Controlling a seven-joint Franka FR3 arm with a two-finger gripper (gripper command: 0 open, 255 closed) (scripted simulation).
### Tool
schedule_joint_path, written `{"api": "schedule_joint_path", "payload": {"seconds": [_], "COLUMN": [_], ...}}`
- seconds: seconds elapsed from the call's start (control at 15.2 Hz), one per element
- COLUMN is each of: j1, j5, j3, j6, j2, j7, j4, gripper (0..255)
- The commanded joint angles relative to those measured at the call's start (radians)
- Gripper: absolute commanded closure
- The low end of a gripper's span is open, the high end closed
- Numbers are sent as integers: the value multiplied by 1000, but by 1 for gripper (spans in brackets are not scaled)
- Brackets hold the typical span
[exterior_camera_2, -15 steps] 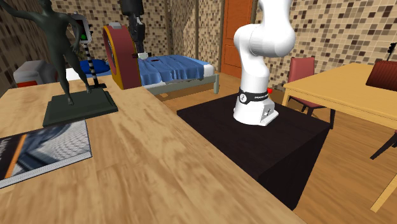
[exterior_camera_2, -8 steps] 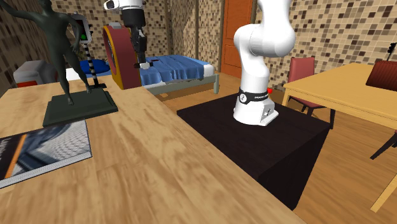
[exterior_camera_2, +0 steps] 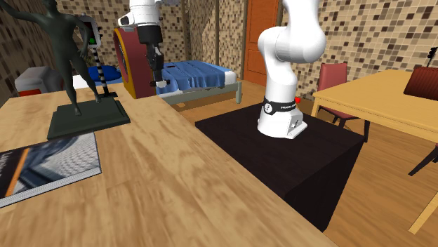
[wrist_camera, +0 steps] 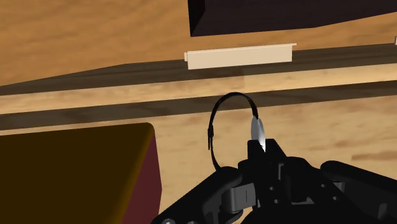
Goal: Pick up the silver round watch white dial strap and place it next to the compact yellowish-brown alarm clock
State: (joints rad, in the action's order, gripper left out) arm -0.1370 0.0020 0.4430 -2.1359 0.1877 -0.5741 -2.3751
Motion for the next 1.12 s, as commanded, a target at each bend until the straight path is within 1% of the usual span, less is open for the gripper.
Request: {"api": "schedule_joint_path", "payload": {"seconds": [0.0, 0.4, 0.92, 0.99, 1.06], "j1": [1, 6, 6, 6, 6], "j5": [8, 37, 37, 37, 37], "j3": [4, 13, 13, 13, 13], "j6": [-30, -117, -117, -117, -117], "j2": [-17, -73, -73, -73, -73], "j7": [-8, -36, -36, -36, -36], "j4": [-14, -51, -51, -51, -51], "gripper": [255, 255, 255, 0, 0]}}
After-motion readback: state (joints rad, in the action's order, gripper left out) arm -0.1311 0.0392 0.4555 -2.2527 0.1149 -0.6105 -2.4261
